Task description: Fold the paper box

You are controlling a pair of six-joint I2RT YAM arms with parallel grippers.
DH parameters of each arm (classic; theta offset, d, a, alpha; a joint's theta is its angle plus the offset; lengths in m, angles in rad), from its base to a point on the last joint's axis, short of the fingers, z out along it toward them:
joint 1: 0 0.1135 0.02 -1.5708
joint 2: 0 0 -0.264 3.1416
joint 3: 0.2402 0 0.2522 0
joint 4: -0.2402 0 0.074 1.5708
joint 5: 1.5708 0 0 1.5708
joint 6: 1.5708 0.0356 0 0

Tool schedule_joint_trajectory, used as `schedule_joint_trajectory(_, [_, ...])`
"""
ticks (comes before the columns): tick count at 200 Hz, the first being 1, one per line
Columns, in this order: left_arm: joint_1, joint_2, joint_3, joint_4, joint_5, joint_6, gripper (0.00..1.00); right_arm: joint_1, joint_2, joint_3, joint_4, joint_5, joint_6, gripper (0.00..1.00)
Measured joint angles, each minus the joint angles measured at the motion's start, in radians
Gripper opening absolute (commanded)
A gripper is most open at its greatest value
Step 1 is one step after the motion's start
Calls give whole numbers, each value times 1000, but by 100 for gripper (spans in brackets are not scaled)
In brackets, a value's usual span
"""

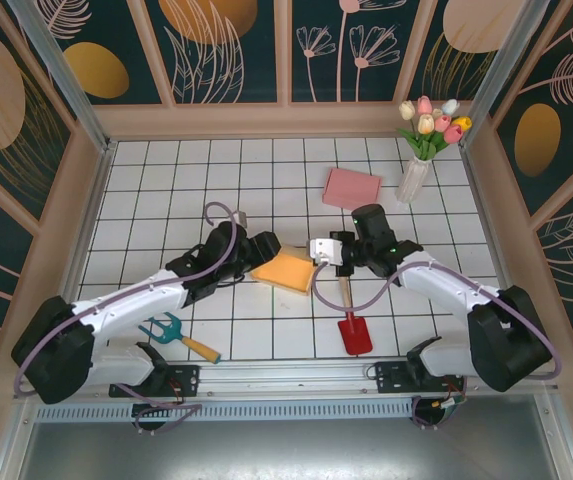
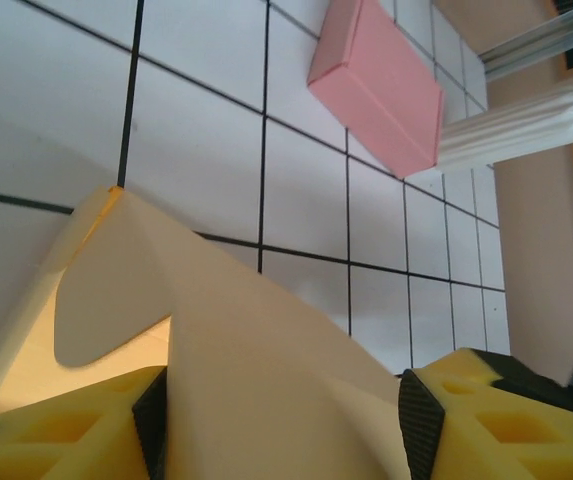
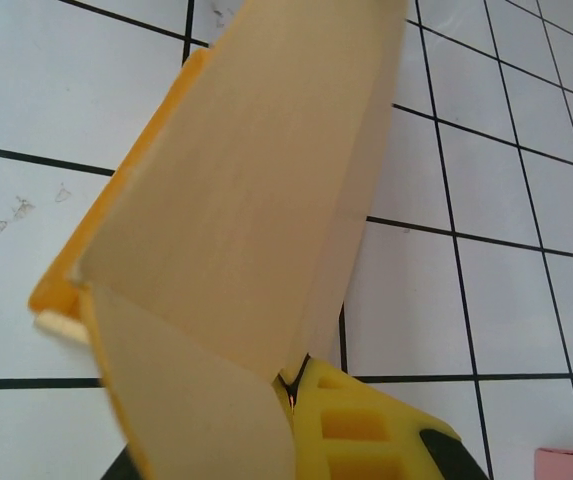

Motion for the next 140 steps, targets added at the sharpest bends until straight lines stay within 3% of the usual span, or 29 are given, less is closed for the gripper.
schedule_joint_trajectory(40, [-2,-78,2,-24,-26,60,62,3,24,1,-24,66,-18,6])
schedule_joint_trajectory(106, [-11,-189,-86,-31,-44,115,53,70,26,3,-32,126,-29,7])
schedule_joint_trajectory(140, [-11,-205,-139,-13,-60,117,54,89,26,3,-23,143,-19,28])
